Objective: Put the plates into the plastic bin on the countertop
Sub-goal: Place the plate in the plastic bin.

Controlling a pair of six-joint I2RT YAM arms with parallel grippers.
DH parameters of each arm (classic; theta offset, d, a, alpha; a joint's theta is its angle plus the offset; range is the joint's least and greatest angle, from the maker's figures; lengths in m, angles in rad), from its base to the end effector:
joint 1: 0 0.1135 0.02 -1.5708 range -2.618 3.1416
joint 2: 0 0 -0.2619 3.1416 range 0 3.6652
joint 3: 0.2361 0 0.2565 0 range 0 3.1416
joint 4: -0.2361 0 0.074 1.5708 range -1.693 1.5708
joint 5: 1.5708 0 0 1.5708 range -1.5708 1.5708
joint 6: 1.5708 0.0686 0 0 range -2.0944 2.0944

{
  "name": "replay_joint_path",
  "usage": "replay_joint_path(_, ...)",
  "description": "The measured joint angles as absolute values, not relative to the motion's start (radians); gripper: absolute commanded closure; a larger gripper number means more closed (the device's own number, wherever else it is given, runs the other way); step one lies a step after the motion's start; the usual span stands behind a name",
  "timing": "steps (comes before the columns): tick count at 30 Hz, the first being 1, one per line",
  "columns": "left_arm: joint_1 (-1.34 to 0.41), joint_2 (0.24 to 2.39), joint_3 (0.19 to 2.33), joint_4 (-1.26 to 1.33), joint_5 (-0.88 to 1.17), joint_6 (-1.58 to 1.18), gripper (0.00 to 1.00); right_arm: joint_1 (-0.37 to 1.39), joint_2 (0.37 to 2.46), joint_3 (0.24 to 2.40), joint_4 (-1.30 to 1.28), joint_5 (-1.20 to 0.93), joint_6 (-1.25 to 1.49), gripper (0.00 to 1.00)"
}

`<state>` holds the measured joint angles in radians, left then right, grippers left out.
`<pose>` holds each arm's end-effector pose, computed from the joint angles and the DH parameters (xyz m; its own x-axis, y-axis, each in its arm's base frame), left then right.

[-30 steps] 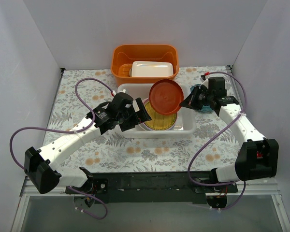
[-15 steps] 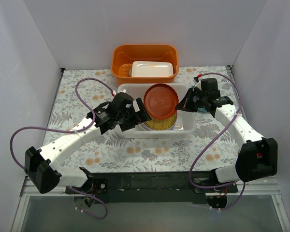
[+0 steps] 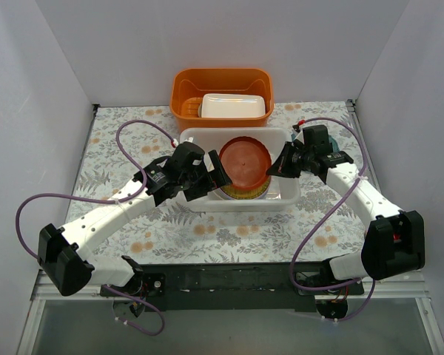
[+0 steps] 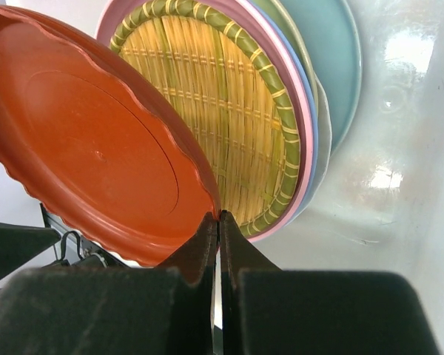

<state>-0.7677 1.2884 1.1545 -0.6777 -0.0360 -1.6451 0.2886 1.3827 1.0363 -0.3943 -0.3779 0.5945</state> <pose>0.2178 -0.2068 0.2878 -0.6356 -0.7716 0.0251 -0.5707 0.4477 -0.6884 0.3069 0.1175 0.2496 -0.8303 0.2965 -0.4719 -0.0731 0.7815 0.6196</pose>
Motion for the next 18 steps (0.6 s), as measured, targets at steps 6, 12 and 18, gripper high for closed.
replay_joint_path(6, -0.768, 1.288, 1.151, -0.675, -0.036, -1.645, 0.02, 0.291, 1.383, 1.036, -0.394, -0.376, 0.594, 0.99)
replay_joint_path(12, -0.768, 1.288, 1.149, -0.671, -0.031, -1.645, 0.02, 0.295, 1.383, 1.036, -0.394, -0.373, 0.594, 0.99)
replay_joint_path(18, -0.768, 1.288, 1.135, -0.665, -0.022, -1.645, 0.02, 0.297, 1.387, 1.032, -0.395, -0.366, 0.586, 0.99)
